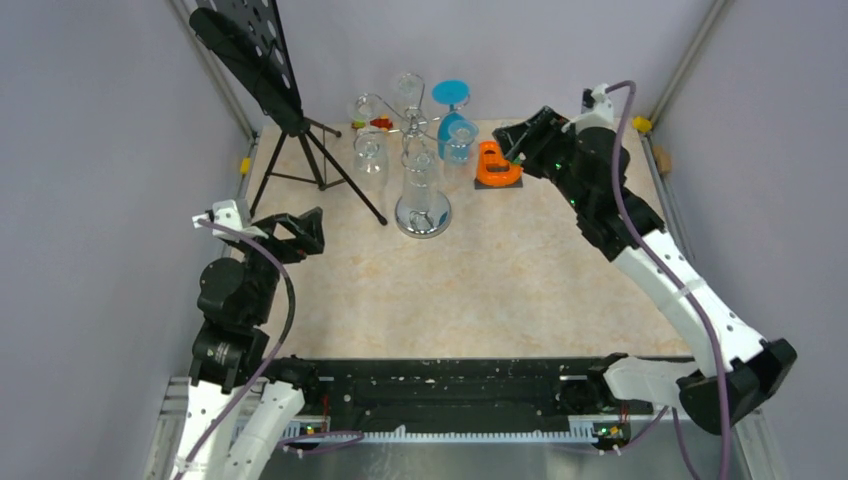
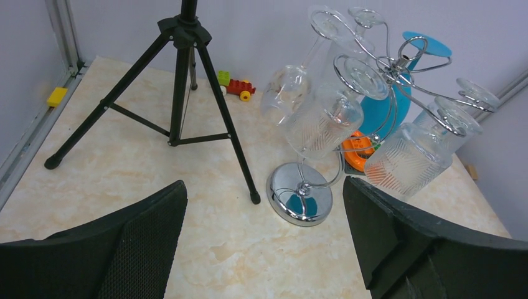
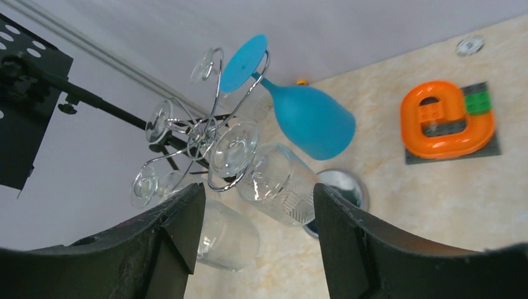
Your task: Take the wine glass off the wine glass rack
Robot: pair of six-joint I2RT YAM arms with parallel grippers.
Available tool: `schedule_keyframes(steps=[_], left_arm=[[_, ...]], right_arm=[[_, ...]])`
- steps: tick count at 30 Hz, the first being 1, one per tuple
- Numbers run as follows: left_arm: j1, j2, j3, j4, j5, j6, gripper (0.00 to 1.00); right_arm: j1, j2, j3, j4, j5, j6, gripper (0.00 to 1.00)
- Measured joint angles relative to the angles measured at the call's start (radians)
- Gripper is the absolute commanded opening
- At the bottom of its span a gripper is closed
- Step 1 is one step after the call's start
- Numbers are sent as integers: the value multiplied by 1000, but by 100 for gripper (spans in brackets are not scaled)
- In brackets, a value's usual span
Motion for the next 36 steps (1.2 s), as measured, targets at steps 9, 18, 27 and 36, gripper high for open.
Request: schedule_keyframes(steps=[9,18,27,36], left_arm=[[0,-40,-60,70,-1,-9,99],[0,-36,-61,62,-98,-35,99],[26,-36,-61,33,-164,-63,99],[43,-35,-60,17,-163,-69,99]], right_arm=[[0,169,-46,201,-105,293,51],[0,191,-112,349,-79,520,37],[0,262,-98,370,-79,574,27],[0,306,-39,351,-78,565,18]])
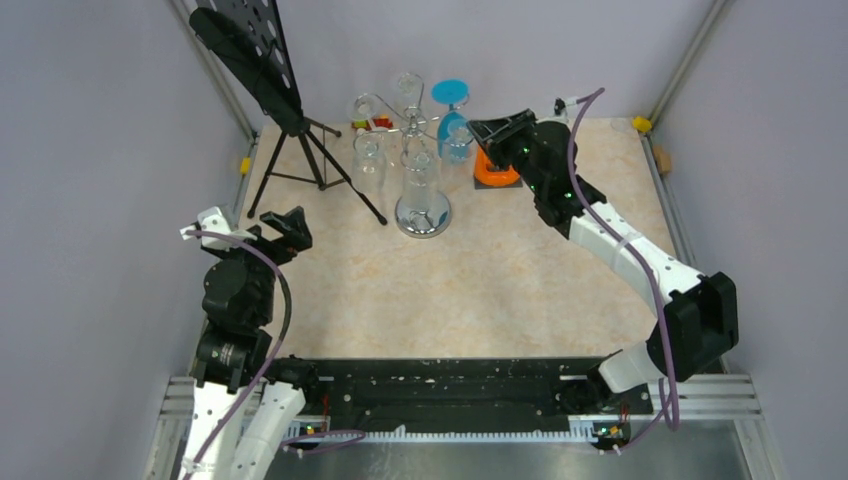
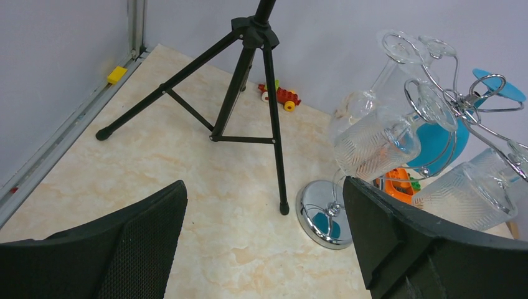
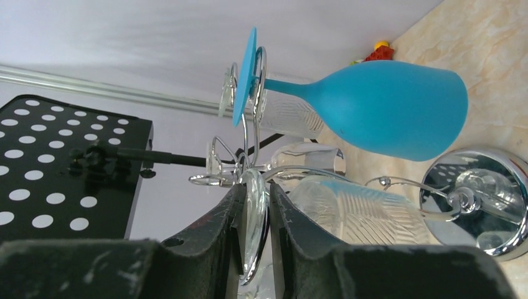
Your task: Take the wine glass off the wine glass rack
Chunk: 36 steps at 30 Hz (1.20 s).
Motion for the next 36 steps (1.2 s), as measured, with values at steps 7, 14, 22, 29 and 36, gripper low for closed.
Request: schedule_keyframes(steps=[7,14,22,29,36], left_arm=[[8,0,0,0,0,-11,99],[8,0,0,-1,-1,-11,99],[8,9,0,-5,-18,-11,99],[8,13,0,-10,-23,-11,99],[8,13,0,-21,-23,-14,99]], right_arm=[[0,13,35,-19,3,-20,4],[0,13,53,-46,7,-52,0],[0,13,53,-41,7,-46,0],[0,-5,40,-42,21,-33,0],[0,-62,-11,-39,25,0,0]])
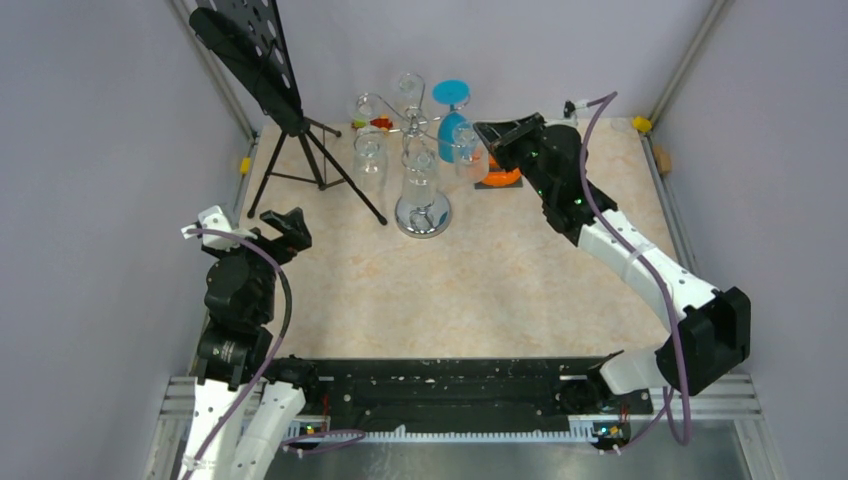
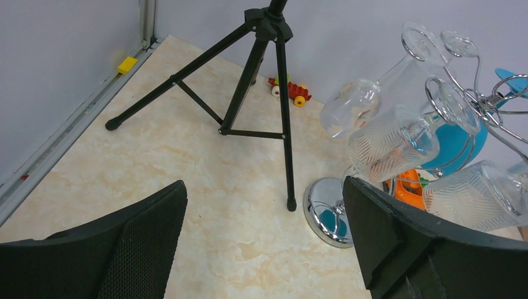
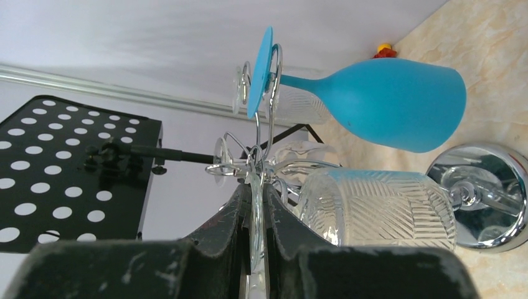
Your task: Take the wine glass off the wine glass rack
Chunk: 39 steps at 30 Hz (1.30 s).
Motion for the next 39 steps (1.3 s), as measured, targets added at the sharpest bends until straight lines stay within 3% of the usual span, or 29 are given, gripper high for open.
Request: schedule_keyframes(steps=[22,39], left_arm=[[0,0,0,-14,-7,0,99],[0,-9,0,-29,-26,6,99]], right_arm=[[0,68,51,26,-185,17,0],[2,205,235,-29,-155,-47,0]])
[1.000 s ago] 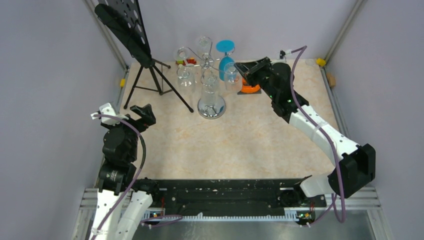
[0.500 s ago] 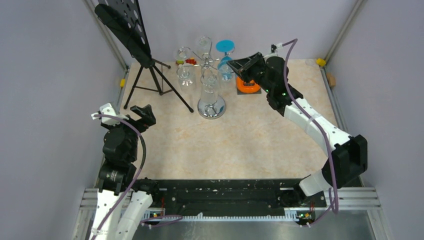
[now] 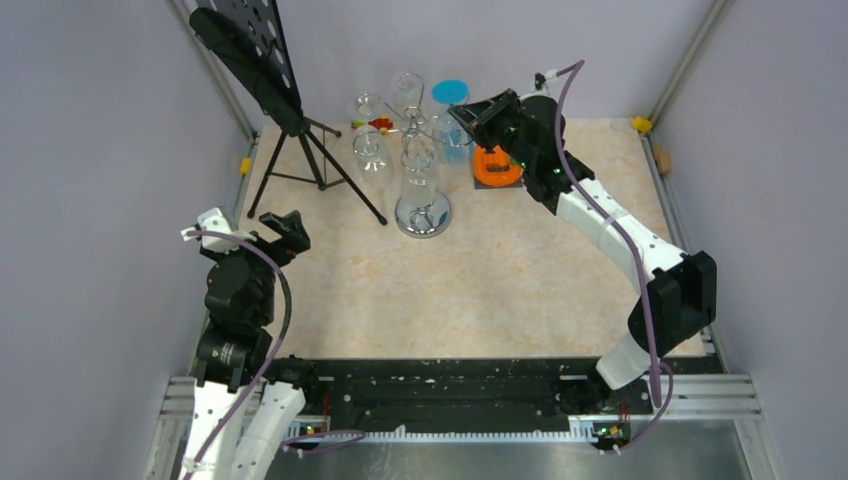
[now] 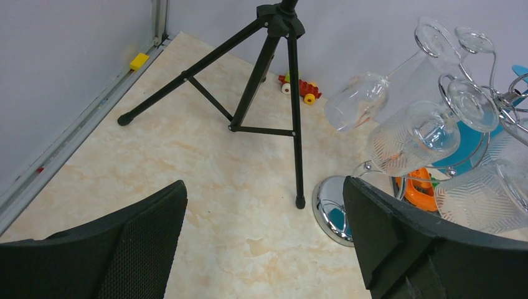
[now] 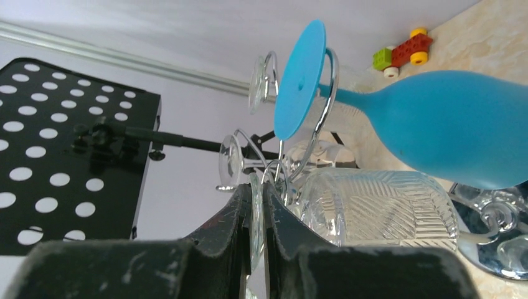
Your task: Take the wine glass off the wine glass rack
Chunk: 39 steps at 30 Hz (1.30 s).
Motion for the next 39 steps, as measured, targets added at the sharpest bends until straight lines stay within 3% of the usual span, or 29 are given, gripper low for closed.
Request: schedule_keyframes(steps=[13,20,39], left_arm=[[0,0,0,0,0,13,99],[0,0,0,2,31,19,99],[0,56,0,33,198,8,99]], right_arm=[[-15,16,9,-24,103,-14,0],[-74,-25,-81,14,87,34,0],[-207,-407,-452,23,-60,82,0]])
